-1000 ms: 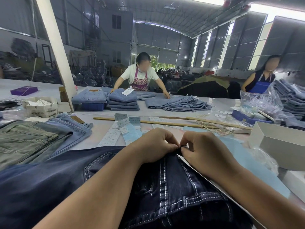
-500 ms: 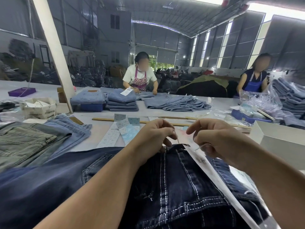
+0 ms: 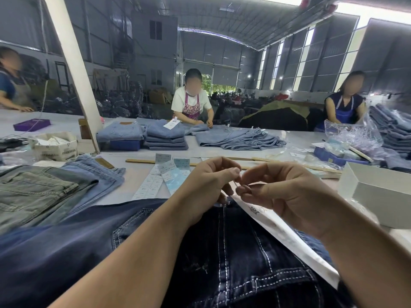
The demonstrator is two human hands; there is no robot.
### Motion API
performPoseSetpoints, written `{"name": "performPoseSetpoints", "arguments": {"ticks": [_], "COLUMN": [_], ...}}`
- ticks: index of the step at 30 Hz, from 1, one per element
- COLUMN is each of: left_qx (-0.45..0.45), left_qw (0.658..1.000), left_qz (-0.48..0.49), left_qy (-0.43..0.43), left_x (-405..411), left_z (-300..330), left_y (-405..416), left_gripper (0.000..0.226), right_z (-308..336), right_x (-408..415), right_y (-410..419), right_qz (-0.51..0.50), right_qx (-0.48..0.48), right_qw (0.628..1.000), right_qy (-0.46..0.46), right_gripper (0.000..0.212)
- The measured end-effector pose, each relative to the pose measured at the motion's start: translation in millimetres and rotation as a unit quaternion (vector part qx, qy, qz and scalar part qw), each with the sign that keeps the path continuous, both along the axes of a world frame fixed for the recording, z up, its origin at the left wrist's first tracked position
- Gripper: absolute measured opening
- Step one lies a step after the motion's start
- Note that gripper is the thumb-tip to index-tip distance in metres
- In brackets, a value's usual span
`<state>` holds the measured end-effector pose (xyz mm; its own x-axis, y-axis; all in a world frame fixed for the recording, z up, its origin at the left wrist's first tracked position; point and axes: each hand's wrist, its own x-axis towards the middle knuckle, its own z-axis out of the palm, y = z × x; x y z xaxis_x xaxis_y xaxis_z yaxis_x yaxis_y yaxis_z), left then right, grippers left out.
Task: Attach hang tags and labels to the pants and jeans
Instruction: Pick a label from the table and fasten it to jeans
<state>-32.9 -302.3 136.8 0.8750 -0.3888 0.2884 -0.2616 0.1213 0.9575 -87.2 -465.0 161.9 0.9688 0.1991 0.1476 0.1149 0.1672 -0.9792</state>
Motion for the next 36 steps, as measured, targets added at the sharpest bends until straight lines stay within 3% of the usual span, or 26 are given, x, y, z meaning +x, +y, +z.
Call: {"name": "performPoseSetpoints", "arguments": {"ticks": [5,8,14,21,24,28,32,36], "left_qx": [-0.058,-0.063,0.065,0.100,0.114,0.180,0.201,0.185], "left_qw": [0.998,0.998,0.994,0.991,0.983,0.946,0.923,0.925], "left_qz": [0.008,0.012,-0.006,-0.032,0.001,0.086,0.123,0.140], "left_qy": [0.002,-0.019,-0.085,-0.078,-0.140,-0.254,-0.305,-0.301], "left_x": [-2,-3,-4,-4,-4,-5,-7,-8], "left_z": [2,2,-1,-4,-5,-8,-8,-8], "left_y": [2,2,0,-3,-3,-4,-4,-5], "left_gripper": [0.014,0.015,0.010,0.018,0.026,0.026,0.016,0.013], "right_z": [-8,-13,-23,-30,-28,-27,-27,-27], "right_x": [3,6,8,6,5,2,-1,-5], "right_y": [6,8,10,13,15,17,19,18], "right_qz": [-0.075,-0.118,-0.164,-0.229,-0.242,-0.239,-0.250,-0.253], "right_qx": [0.041,0.067,0.025,-0.060,-0.078,-0.067,-0.080,-0.109], "right_qw": [0.995,0.988,0.983,0.966,0.960,0.965,0.963,0.958], "right_qy": [-0.055,-0.069,-0.072,-0.107,-0.118,-0.080,-0.068,-0.074], "right_gripper": [0.033,0.024,0.022,0.028,0.029,0.024,0.017,0.010]}}
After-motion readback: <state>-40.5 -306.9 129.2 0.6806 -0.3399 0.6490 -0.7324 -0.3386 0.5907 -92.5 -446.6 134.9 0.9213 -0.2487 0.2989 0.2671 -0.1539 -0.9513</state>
